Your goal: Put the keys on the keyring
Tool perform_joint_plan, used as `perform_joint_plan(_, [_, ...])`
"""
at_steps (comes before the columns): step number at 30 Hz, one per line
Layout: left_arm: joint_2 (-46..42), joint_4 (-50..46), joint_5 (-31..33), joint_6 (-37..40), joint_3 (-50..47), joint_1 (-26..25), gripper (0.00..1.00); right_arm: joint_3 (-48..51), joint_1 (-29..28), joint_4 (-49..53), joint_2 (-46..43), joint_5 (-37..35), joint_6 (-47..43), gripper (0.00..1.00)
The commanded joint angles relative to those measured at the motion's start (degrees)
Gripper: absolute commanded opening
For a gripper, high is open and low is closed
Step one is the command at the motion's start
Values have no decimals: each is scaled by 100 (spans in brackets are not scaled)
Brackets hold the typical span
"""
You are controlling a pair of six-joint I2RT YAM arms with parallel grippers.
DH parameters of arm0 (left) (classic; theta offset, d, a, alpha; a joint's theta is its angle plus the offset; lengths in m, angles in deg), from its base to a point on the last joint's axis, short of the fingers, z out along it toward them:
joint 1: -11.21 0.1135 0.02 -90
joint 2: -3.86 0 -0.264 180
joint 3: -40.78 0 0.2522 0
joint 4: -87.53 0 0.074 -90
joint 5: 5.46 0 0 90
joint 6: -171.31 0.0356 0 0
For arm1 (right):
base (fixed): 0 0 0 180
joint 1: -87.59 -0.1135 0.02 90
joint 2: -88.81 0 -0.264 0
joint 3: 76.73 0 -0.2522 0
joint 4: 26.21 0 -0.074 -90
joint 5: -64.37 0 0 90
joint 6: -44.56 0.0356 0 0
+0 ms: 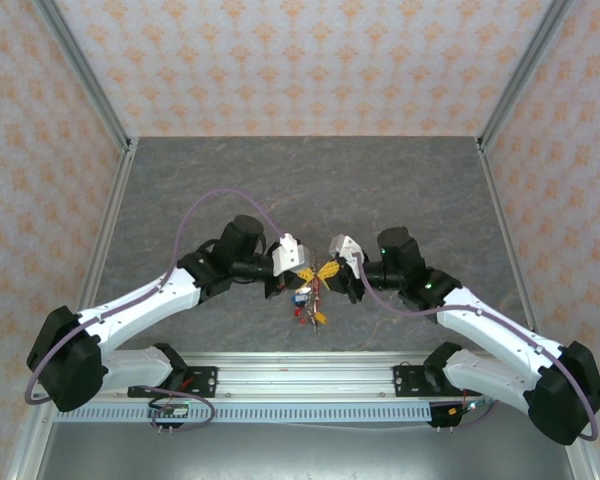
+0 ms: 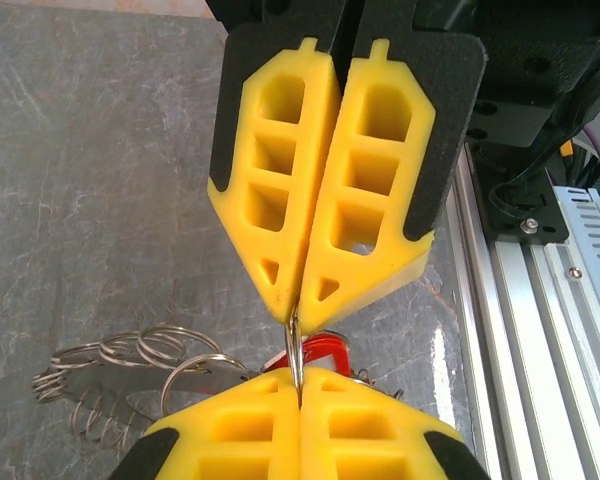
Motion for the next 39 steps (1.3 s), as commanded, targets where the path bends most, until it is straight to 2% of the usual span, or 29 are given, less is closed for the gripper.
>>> perform_joint_plan(1, [-239,987,-521,-290,-7,7,0,138,15,-428,15,75,239,7])
perform_joint_plan(13, [-505,1482,-248,-516,-279,7,0,547,82,-983,-26,-280,1192,0])
perform_joint_plan(19, [-617,1640,-101,-581,-401,7,0,640,146,-965,-166,-521,1698,0])
perform_joint_plan(31, [-538,1984,94,-673,-573,-11,0,789,148,-1476,-123,-328,2761,0])
perform_joint_plan(36, [-398,2360,300,-769,-742,-63,0,754,139,-1533,105,-524,3442,0])
perform_joint_plan(39, [-273,2569,371,-836,-800,-76,0,719,146,-1448,270,-516,3498,3])
